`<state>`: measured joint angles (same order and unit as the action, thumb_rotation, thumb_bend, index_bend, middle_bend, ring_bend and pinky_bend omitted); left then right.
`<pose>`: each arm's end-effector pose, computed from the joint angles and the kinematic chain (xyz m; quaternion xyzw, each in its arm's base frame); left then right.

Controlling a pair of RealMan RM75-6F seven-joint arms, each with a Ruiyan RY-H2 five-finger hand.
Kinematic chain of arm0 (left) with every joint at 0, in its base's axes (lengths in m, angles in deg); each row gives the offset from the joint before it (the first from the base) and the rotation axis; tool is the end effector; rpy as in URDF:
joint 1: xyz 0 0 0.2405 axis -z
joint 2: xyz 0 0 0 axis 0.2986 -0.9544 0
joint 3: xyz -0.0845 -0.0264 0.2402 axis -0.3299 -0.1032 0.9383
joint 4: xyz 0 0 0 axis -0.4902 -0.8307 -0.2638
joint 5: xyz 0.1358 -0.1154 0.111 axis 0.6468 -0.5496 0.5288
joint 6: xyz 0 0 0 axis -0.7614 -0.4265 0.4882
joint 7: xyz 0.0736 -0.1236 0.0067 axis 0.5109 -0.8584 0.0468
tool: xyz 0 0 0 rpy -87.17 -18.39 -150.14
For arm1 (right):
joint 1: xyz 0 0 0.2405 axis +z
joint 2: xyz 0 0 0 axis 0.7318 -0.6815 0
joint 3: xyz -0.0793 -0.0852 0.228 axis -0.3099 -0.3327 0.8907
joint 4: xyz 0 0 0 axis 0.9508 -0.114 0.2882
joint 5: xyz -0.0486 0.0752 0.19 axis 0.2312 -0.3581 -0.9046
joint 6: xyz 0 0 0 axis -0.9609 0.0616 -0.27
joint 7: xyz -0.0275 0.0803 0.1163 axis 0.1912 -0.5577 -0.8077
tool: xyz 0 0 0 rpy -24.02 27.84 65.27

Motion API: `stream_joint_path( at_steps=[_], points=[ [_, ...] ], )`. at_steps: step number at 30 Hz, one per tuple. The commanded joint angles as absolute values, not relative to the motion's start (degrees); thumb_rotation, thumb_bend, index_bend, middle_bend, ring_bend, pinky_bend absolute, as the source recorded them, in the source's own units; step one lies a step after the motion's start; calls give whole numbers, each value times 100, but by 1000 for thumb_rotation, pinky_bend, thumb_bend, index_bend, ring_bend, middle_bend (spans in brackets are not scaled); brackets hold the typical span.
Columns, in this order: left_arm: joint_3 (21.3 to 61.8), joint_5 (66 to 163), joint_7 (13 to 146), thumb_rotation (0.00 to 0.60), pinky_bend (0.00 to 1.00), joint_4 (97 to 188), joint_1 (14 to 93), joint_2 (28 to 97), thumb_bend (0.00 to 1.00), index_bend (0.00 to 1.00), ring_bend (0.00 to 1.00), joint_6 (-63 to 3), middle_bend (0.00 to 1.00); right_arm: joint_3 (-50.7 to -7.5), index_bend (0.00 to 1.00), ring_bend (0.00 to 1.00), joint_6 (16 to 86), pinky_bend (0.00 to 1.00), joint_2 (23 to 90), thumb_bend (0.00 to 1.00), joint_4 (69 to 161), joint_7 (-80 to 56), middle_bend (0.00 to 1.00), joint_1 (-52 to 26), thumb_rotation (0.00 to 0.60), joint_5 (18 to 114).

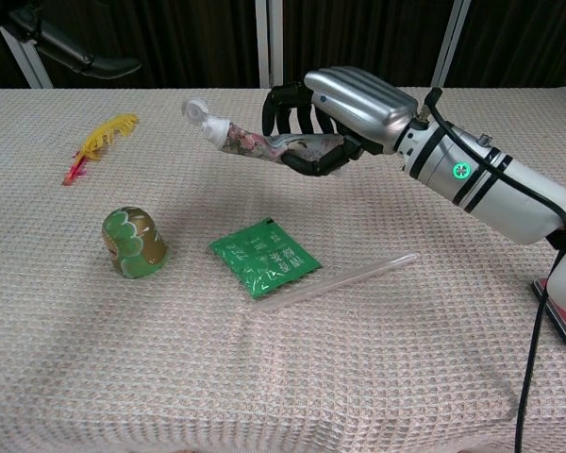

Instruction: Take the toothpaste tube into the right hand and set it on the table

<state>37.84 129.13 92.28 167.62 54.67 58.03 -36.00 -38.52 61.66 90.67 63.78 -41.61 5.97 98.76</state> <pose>-0.1251 0.3245 0.0691 -0.6793 -0.3206 -0.5065 0.4233 -0.1135 -0.3828 -0.0777 0.7574 -0.2291 0.5485 0.2702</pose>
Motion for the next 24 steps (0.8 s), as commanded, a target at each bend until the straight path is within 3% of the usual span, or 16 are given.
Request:
stream_joint_path(
  at_steps=[1, 9, 13, 19, 24],
  points=[
    [3846, 12872, 9206, 512, 227, 16847, 5333, 5730, 261, 151, 157, -3694, 187, -3926, 878, 541, 5402, 675, 8659, 609, 6746, -3572, 682, 769, 600, 9830],
    [3914, 12790, 9175, 508, 220, 16952, 5100, 5654, 261, 151, 151, -3846, 187, -3822, 798, 508, 4316, 607, 8258, 519, 7509, -2395, 621, 946, 600, 9540],
    [3904, 12772, 9158, 504, 218, 16982, 5015, 5616, 261, 151, 151, -3920, 187, -3695, 617, 417, 4030, 513, 8229, 442, 7702, -2008, 528, 912, 600, 9316],
    [3908, 12738, 9117, 501, 216, 17020, 4872, 5524, 261, 151, 150, -4016, 187, -3517, 331, 298, 3966, 450, 8005, 369, 8094, -1763, 370, 789, 600, 9067],
    [3954, 12680, 9125, 495, 217, 17033, 4748, 5402, 262, 151, 150, -4035, 187, -3464, 208, 280, 4027, 443, 7626, 367, 8570, -1460, 334, 639, 600, 8962]
  ],
)
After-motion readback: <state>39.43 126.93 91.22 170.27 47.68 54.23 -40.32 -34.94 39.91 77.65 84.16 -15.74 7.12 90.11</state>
